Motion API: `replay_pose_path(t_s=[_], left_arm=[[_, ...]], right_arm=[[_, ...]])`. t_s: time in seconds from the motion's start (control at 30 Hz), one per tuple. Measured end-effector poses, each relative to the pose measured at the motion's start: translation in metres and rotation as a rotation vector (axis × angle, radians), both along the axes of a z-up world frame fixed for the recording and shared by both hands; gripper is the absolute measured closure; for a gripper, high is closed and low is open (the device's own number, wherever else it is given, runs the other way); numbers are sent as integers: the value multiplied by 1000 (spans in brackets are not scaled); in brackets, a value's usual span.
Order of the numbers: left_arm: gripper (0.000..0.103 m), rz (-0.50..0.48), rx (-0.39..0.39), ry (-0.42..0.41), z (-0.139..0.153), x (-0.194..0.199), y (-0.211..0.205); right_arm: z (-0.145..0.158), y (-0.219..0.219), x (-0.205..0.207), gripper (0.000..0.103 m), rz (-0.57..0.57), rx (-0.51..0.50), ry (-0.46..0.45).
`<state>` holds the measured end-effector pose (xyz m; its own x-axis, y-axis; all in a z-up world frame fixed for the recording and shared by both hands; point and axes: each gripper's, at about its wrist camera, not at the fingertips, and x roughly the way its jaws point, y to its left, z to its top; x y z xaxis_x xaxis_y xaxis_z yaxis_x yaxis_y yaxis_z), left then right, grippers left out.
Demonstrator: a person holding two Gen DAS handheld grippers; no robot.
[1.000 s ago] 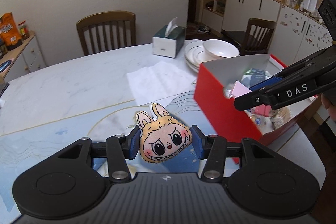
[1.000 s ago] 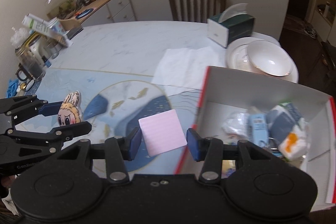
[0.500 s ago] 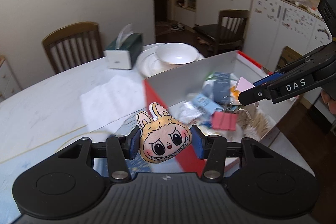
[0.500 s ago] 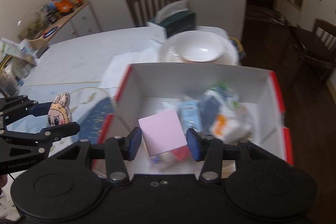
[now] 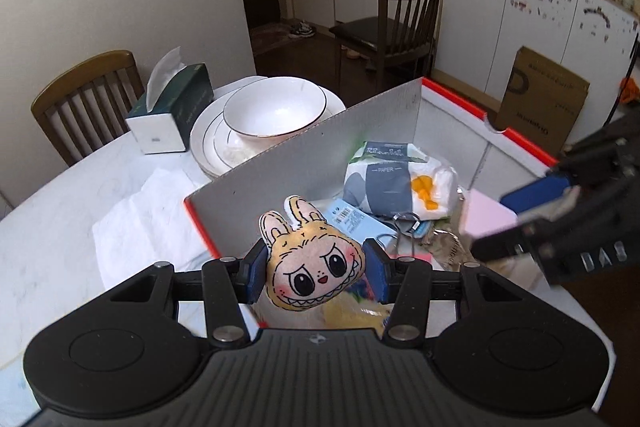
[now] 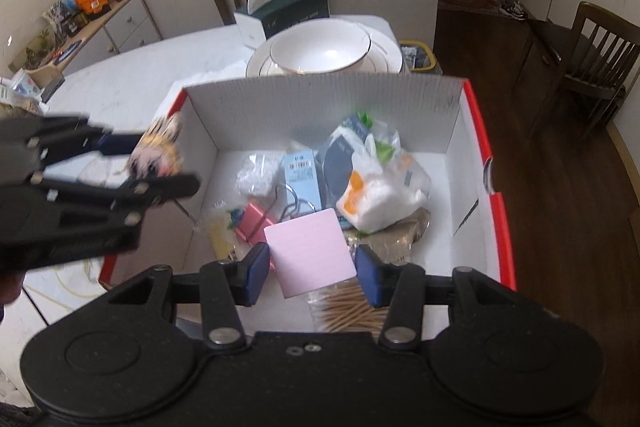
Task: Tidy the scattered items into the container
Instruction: 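Carry the plush keychain and sticky-note pad over the red box, then open both tools to drop the keychain and sticky-note pad into the box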
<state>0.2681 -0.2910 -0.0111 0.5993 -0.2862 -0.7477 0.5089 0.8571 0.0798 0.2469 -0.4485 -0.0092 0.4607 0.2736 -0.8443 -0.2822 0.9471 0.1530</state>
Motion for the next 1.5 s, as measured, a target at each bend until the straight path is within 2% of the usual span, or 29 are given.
replay_pose_path(t_s=[0.23, 0.37, 0.67, 1.0, 1.37, 1.5], left_arm=[[54, -9, 42, 57, -19, 34, -17], [54, -10, 63, 84, -28, 48, -23], [54, -11, 100, 139, -47, 69, -31], [54, -37, 130, 204, -64, 73, -37], [53, -52, 122, 217, -66, 70, -36], [48, -66, 116, 207, -65, 64, -35]], right_arm=[[-13, 11, 5, 57, 45, -18, 34], [-22, 19, 7, 57, 77, -64, 33], [-36, 13, 14, 57, 73, -99, 58], [-46, 12, 14, 57, 75, -96, 87], [-50, 8, 15, 55, 63, -85, 95], [-50, 9, 16, 53, 61, -81, 97]])
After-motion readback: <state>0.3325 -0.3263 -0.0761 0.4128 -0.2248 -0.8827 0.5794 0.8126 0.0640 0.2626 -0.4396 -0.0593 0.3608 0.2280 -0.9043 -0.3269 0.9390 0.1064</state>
